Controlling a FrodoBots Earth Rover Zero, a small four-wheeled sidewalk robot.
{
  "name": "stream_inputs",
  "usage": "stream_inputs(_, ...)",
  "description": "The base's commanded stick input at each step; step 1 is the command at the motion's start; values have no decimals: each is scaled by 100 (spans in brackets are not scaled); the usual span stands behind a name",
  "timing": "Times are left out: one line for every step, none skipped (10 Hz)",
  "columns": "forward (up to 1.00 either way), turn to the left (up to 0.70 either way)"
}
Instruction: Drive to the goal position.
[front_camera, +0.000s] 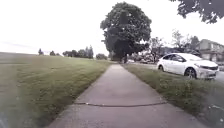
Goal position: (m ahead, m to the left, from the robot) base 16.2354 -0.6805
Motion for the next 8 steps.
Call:
stream_inputs(70, 0)
stream_inputs(70, 0)
stream_inputs(70, 0)
stream_inputs(70, 0)
stream_inputs(70, 0)
stream_inputs(70, 0)
stream_inputs(70, 0)
stream_inputs(70, 0)
